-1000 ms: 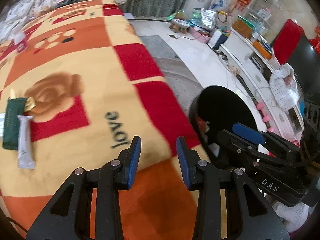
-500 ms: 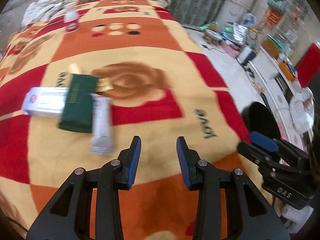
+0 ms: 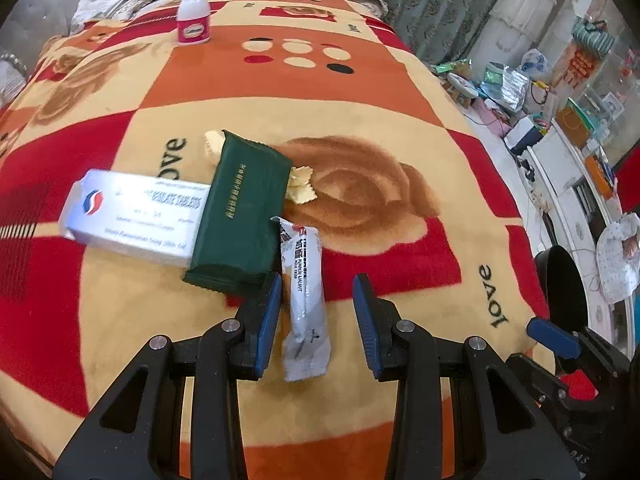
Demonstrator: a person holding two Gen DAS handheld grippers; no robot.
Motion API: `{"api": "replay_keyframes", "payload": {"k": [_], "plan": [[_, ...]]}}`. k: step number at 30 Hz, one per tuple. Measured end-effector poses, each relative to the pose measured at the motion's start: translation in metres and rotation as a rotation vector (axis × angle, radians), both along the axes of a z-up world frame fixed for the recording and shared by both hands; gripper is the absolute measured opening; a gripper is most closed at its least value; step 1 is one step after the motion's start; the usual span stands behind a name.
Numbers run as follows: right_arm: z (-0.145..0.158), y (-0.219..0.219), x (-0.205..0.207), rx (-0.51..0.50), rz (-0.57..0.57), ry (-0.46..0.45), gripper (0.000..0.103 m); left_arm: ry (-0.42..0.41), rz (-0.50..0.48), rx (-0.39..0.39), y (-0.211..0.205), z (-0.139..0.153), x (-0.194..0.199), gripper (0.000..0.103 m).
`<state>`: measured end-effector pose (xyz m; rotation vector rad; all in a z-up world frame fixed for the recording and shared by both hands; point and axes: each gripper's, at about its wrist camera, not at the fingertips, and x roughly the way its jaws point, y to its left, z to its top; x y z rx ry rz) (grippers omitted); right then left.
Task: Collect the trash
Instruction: 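Move both open tools back over the remaining items on the bed, then grasp the white tube with the left tool while the right tool grasps the green pouch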
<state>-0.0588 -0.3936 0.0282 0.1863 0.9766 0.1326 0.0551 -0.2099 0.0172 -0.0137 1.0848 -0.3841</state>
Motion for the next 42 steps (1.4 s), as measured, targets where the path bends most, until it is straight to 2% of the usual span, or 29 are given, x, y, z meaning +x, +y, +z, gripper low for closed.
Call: {"api": "replay_keyframes", "payload": {"k": [1, 4, 5, 8, 12, 16, 19, 22, 26, 31, 37, 42], "plan": [[0.000, 0.001, 0.000, 0.000, 0.002, 0.001, 0.052, 0.009, -0.013, 0.002, -0.002, -0.002, 0.000, 0.034], [-0.001, 0.004, 0.003, -0.001, 0.009, 0.005, 0.053, 0.010, -0.027, 0.014, -0.004, -0.003, -0.002, 0.017], [-0.001, 0.005, 0.004, 0.000, 0.011, 0.005, 0.053, 0.015, -0.031, 0.008, -0.001, -0.003, -0.003, 0.016], [-0.001, 0.009, 0.007, 0.004, 0.018, 0.004, 0.053, 0.044, -0.028, -0.050, 0.015, 0.005, -0.008, 0.015], [-0.001, 0.019, 0.014, 0.006, 0.039, 0.006, 0.053, -0.003, -0.018, -0.065, 0.039, 0.026, -0.016, 0.015], [-0.003, 0.034, 0.023, 0.008, 0.069, 0.010, 0.054, -0.042, 0.036, -0.054, 0.067, 0.039, -0.010, 0.015], [-0.003, 0.044, 0.028, 0.010, 0.087, 0.008, 0.054, -0.039, 0.088, -0.041, 0.080, 0.036, 0.003, 0.015], [-0.002, 0.050, 0.030, 0.006, 0.101, 0.006, 0.054, -0.026, 0.087, -0.027, 0.077, 0.028, 0.012, 0.015], [0.000, 0.049, 0.031, -0.010, 0.099, 0.009, 0.054, -0.003, 0.022, -0.024, 0.051, 0.016, 0.011, 0.015], [0.005, 0.042, 0.038, -0.024, 0.076, 0.005, 0.054, 0.057, -0.048, -0.074, 0.028, 0.005, 0.001, 0.015], [0.011, 0.051, 0.051, -0.016, 0.090, -0.011, 0.058, 0.046, -0.005, -0.082, 0.064, 0.013, -0.011, 0.015], [0.007, 0.074, 0.075, 0.055, 0.108, -0.004, 0.059, 0.018, 0.047, -0.047, 0.103, 0.018, -0.022, 0.015]]}}
